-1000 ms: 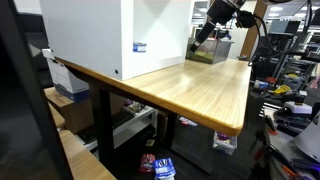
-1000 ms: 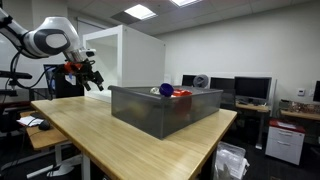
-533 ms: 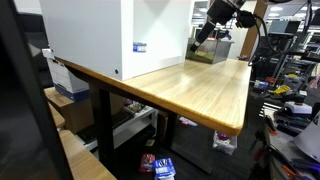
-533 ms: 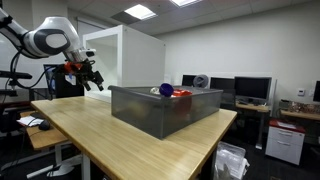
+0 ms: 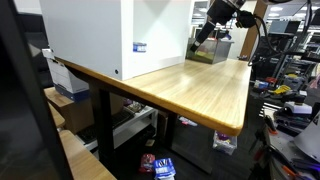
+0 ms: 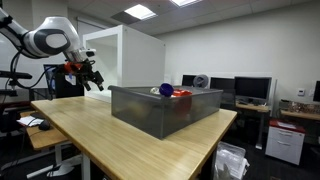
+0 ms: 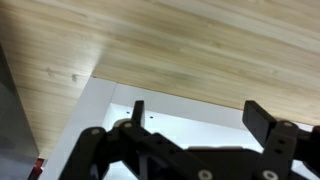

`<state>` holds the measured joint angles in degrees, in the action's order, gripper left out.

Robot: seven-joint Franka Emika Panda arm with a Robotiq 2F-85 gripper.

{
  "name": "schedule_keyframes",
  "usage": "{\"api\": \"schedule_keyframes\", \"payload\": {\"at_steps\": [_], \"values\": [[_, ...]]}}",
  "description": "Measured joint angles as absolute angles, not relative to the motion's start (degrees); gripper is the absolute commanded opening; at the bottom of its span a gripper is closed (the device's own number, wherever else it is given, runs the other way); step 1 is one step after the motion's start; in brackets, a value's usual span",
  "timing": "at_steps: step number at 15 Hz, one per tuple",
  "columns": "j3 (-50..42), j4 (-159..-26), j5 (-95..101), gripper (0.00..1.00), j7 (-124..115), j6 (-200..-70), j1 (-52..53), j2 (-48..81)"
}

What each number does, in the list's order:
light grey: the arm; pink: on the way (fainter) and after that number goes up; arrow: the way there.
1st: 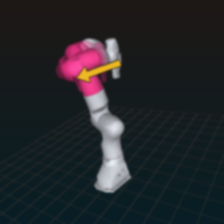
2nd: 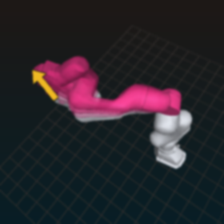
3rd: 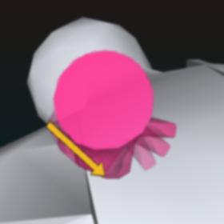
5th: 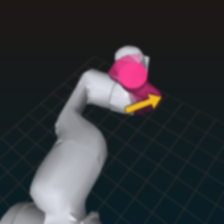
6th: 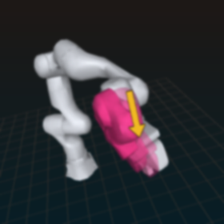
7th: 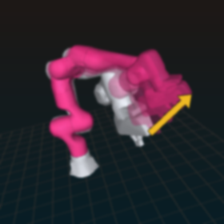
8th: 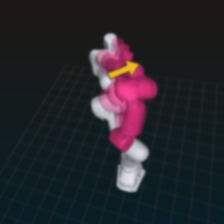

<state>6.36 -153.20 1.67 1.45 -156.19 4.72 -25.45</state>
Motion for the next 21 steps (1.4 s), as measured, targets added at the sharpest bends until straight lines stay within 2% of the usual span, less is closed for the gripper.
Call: {"api": "schedule_keyframes", "payload": {"at_steps": [21], "values": [[5.65, -153.98, -0.19, 1.00, 1.21, -160.91, 6.52, -24.98]]}}
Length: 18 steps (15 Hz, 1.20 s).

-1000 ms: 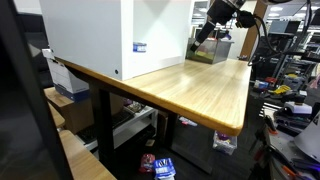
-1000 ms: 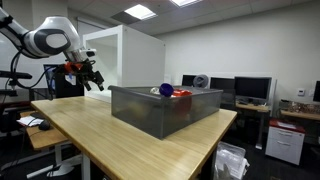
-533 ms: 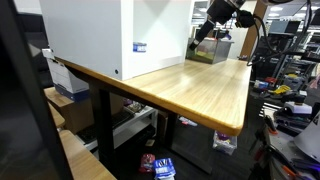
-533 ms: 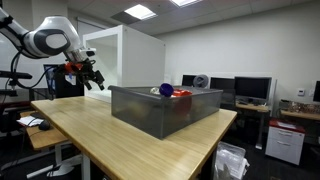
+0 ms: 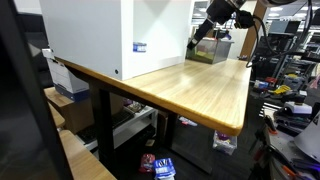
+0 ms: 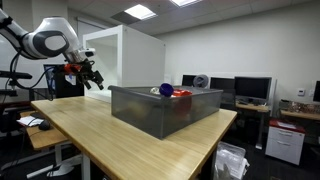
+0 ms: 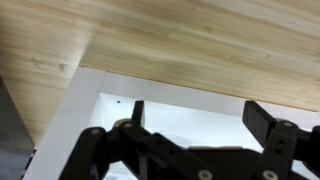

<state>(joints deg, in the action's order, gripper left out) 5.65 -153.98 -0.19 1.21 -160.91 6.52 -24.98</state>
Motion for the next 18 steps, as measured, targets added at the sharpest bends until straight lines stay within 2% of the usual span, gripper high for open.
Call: {"api": "schedule_keyframes", "payload": {"at_steps": [18], "values": [[4.77, -154.09, -0.75, 1.00, 1.08, -169.24, 7.01, -22.70]]}}
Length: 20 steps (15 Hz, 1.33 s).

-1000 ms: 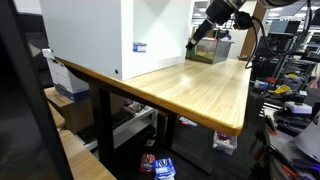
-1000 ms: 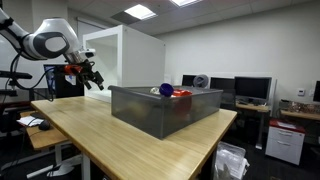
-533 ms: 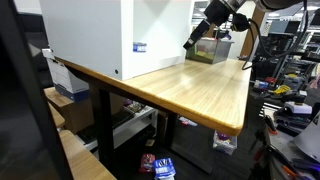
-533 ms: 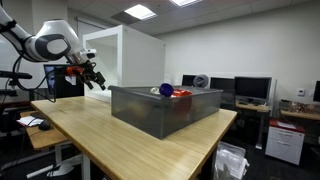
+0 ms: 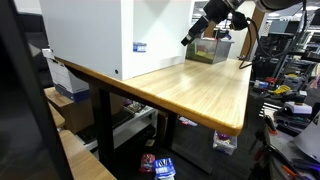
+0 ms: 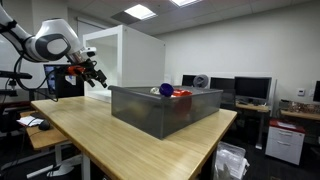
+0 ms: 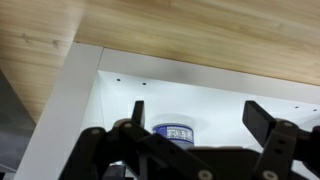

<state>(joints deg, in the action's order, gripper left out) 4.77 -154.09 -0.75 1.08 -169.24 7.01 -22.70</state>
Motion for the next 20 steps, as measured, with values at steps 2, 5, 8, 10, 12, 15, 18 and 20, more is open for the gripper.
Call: {"api": "schedule_keyframes", "payload": {"at_steps": [2, 5, 8, 10, 12, 15, 18, 20], "values": [[4.77, -154.09, -0.75, 1.00, 1.08, -169.60, 7.01, -22.70], [4.78, -154.09, -0.75, 1.00, 1.07, -169.66, 7.00, -22.70], [4.83, -154.10, -0.73, 1.00, 1.07, -169.66, 6.97, -22.64], [4.88, -154.15, -0.73, 1.00, 1.07, -169.66, 6.95, -22.46], [4.96, -154.16, -0.69, 1.00, 1.07, -169.66, 6.84, -22.27], [5.13, -154.17, -0.64, 1.00, 1.07, -169.66, 6.48, -22.10], [5.39, -154.17, -0.47, 1.00, 1.07, -169.68, 5.90, -22.08], [5.62, -154.16, -0.39, 1.00, 1.07, -170.00, 5.56, -22.09]]}}
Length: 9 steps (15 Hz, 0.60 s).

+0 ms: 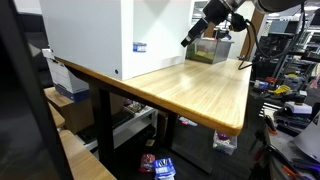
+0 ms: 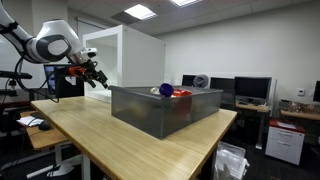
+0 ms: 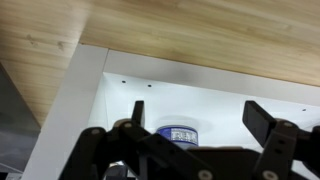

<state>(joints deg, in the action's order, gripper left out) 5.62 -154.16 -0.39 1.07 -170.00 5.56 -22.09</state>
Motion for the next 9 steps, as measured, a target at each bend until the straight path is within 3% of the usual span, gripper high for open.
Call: {"api": "schedule_keyframes", "payload": {"at_steps": [9], "values": [[7.12, -154.16, 0.19, 1.00, 1.04, -172.35, 4.03, -22.14]]}}
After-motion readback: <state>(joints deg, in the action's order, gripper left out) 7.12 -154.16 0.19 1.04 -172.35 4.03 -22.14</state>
